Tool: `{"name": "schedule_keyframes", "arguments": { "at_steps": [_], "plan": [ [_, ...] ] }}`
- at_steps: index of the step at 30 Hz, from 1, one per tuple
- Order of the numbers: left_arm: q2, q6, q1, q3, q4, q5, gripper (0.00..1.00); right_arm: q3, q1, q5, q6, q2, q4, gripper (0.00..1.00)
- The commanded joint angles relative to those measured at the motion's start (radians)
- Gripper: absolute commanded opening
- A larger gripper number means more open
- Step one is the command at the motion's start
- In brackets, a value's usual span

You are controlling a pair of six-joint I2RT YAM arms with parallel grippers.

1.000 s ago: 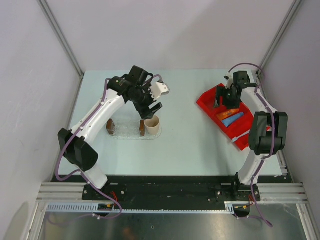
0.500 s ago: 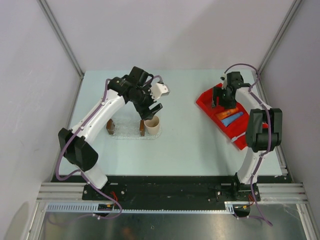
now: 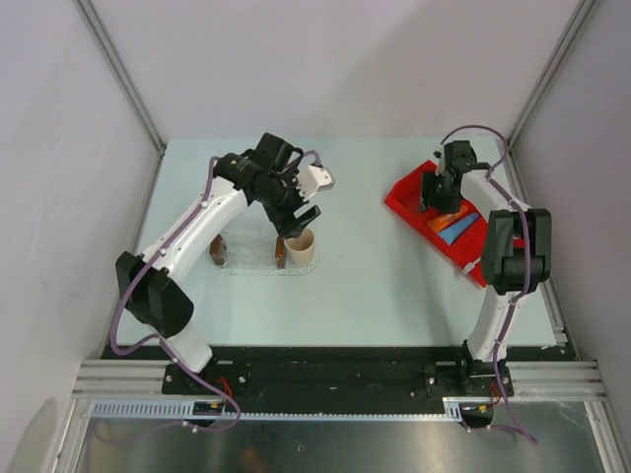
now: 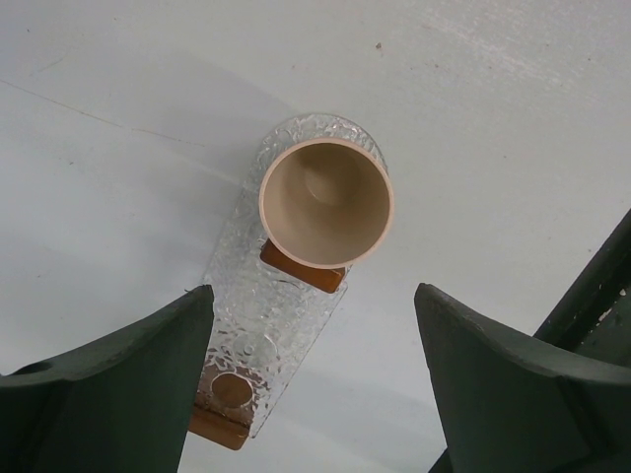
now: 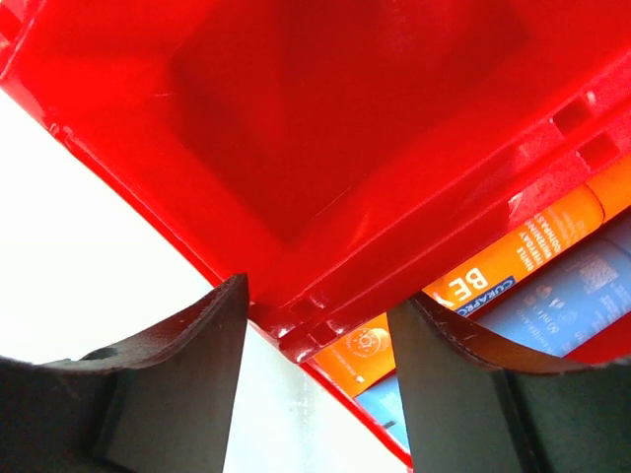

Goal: Prepare toiletry sets of a toothbrush and toothpaste on the tray

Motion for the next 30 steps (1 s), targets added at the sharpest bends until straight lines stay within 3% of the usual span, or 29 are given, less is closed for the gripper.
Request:
{"name": "schedule_keyframes", "arguments": {
  "at_steps": [1, 30],
  "plan": [
    [-0.024, 0.003, -0.002, -0.007, 0.017, 0.032, 0.88, 0.04, 0.016, 0.033, -0.031, 0.02, 0.039, 0.59],
    [-0.028, -0.003, -0.002, -0.032, 0.027, 0.032, 0.89, 0.017, 0.146, 0.096, -0.221, 0.01, -0.009, 0.44]
  ]
}}
